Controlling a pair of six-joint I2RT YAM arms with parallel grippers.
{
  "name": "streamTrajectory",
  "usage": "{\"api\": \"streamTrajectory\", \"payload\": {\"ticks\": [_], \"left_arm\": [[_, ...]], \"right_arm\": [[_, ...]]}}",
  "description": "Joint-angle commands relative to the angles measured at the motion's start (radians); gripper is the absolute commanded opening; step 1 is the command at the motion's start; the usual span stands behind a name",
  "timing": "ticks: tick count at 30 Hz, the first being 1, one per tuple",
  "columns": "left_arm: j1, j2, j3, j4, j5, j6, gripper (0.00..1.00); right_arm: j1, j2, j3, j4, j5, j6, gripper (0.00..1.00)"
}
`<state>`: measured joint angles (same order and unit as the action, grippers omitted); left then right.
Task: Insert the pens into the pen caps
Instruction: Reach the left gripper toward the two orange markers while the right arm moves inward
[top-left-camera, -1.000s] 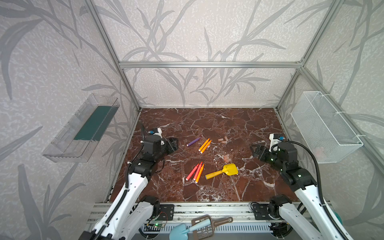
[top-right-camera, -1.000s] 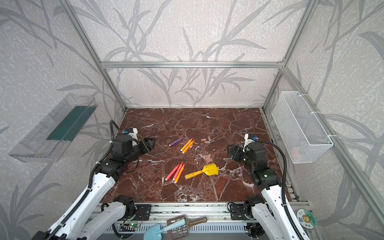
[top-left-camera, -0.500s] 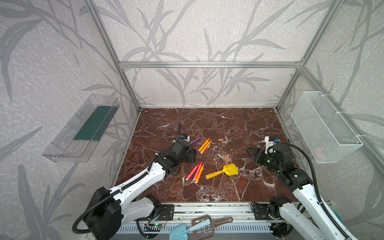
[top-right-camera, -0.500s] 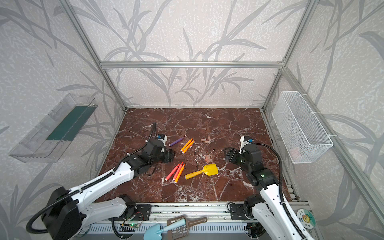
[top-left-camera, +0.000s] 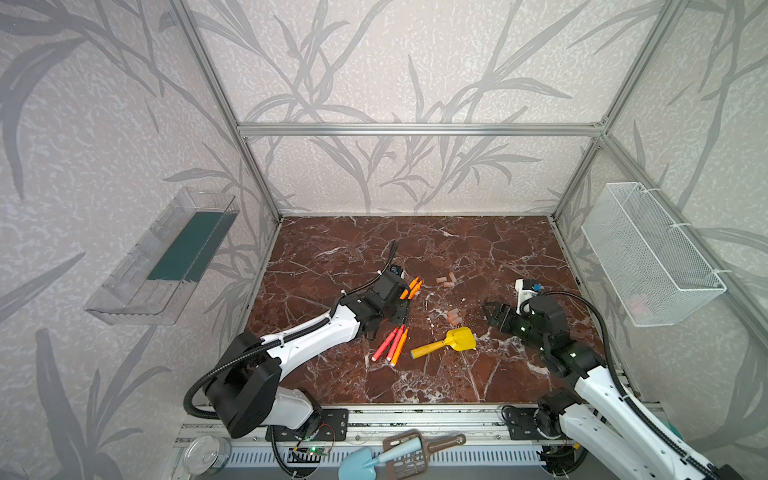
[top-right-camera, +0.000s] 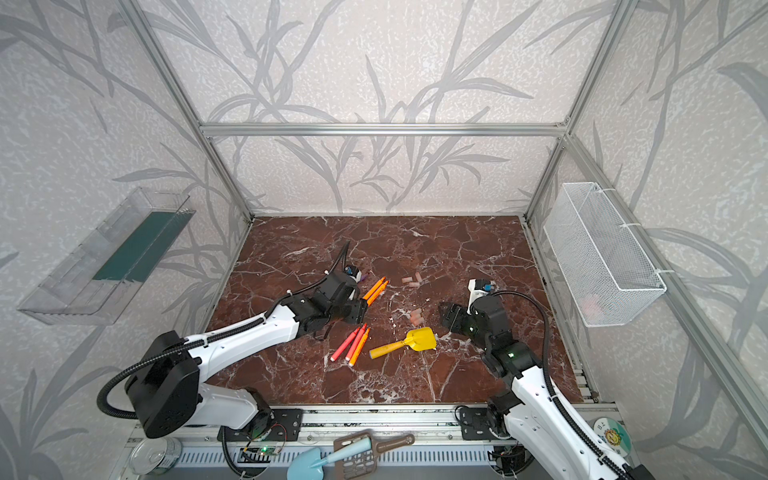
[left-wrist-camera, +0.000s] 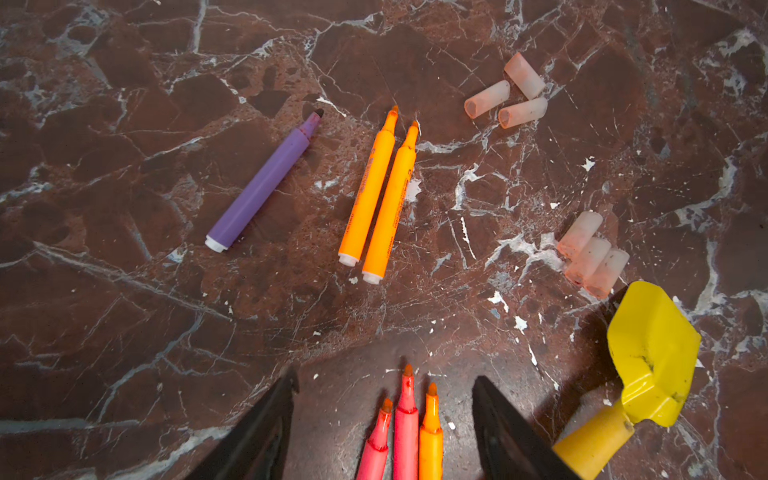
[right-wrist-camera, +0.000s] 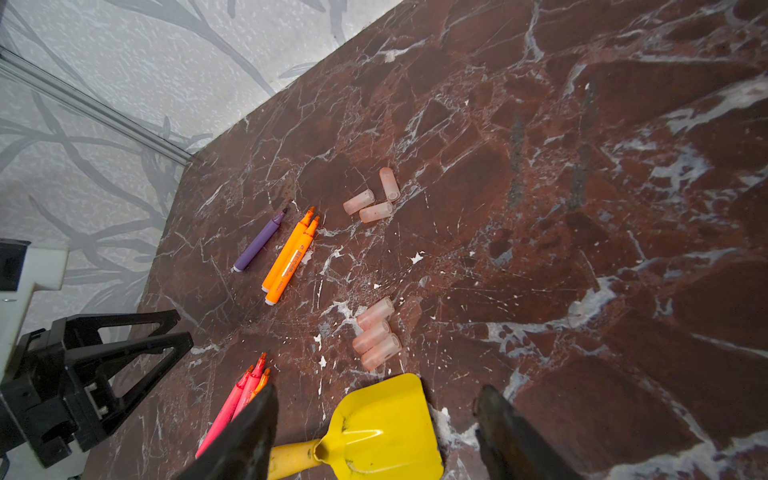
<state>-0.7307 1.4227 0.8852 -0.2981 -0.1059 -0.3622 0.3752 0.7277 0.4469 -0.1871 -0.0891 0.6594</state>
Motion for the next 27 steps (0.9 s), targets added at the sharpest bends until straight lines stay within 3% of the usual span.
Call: {"api": "streamTrajectory", "payload": {"ticks": [1, 15, 27], "left_arm": [[-0.004, 0.05, 0.043, -0.042, 0.01, 0.037, 0.69], [-0.003, 0.17, 0.116, -0.091, 0.121, 0.037, 0.68], [0.001, 0.246, 0.175, -0.125, 0.028, 0.03, 0.69]], "right_arm": [[0.005, 0.026, 0.005, 0.066, 0.028, -0.016, 0.74], [0.005, 0.11, 0.009, 0.08, 0.041, -0.016, 0.73], [0.005, 0.101, 0.009, 0.059, 0.027, -0.014, 0.73]]}}
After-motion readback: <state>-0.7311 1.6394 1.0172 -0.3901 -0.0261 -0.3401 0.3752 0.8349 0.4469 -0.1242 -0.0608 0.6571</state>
